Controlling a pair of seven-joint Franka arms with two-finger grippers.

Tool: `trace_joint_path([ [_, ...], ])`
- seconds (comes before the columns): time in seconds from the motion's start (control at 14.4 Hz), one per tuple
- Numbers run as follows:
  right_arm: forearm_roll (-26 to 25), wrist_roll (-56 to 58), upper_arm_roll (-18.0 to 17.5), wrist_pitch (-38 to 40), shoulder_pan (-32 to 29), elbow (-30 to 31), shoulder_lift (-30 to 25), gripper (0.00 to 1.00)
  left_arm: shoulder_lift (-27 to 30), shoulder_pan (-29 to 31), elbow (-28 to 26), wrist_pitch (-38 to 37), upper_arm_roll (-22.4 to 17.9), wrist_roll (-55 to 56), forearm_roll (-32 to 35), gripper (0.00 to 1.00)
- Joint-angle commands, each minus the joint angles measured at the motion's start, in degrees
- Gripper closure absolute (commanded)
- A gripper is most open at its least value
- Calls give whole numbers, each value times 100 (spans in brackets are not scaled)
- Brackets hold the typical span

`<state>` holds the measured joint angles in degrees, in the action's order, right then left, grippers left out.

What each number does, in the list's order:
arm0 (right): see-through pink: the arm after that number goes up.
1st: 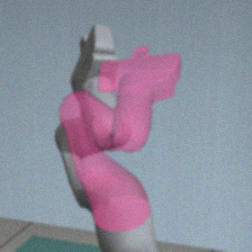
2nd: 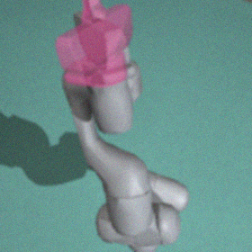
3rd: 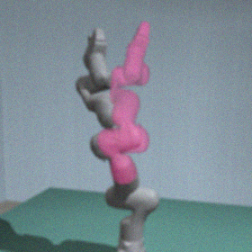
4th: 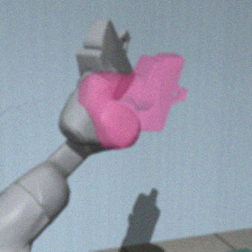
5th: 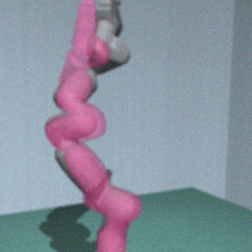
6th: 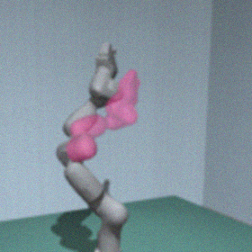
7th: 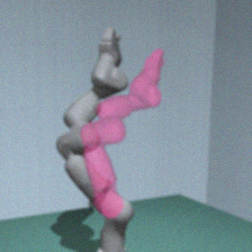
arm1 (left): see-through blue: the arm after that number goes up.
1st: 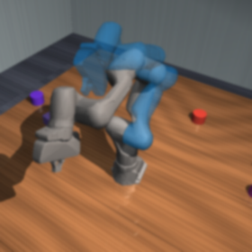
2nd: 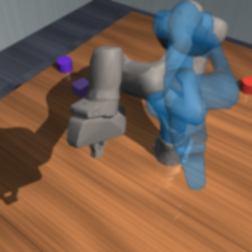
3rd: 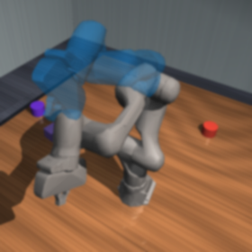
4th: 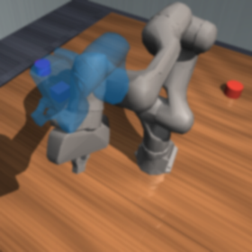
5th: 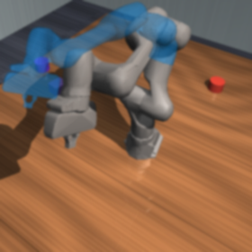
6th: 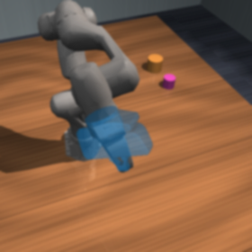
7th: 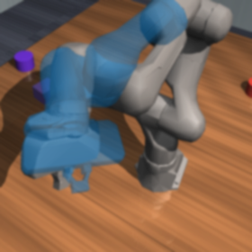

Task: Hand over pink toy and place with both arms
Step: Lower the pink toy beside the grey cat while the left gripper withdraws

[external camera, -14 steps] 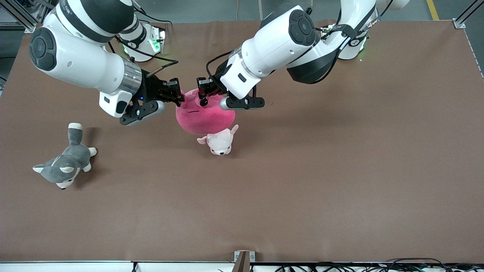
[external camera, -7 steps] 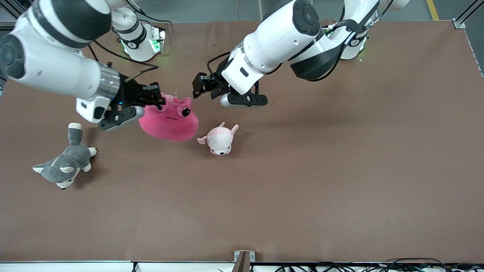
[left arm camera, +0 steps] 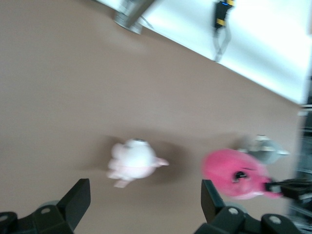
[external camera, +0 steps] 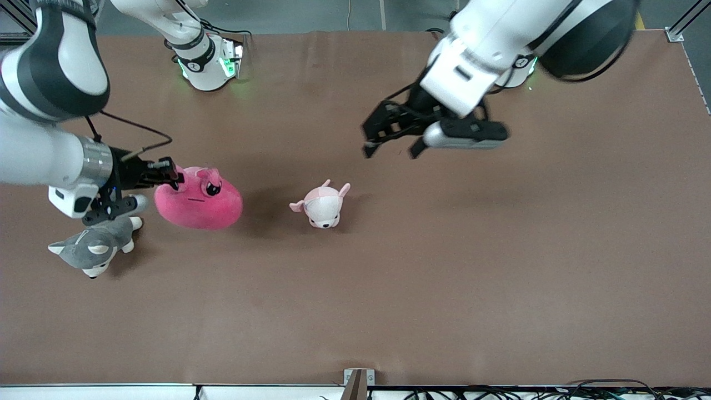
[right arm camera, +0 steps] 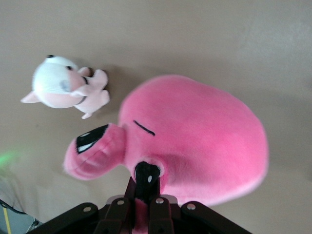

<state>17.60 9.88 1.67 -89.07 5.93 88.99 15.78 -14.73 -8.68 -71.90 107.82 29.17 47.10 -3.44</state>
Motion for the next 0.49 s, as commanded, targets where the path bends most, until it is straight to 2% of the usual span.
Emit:
trace_joint_path([
  [0.0,-64,120,-96,-57,-267,-268,503,99,479,864,-175,-1066,10,-1382,115,0],
  [0.28,-46,796,-96,-163,-408,-269,882,99,673,2060,-254,-2044,10,-2782,124,0],
  [0.42,-29,831,-96,-399,-514,-269,1040,99,1014,2536,-638,-2151,10,-3363,124,0],
])
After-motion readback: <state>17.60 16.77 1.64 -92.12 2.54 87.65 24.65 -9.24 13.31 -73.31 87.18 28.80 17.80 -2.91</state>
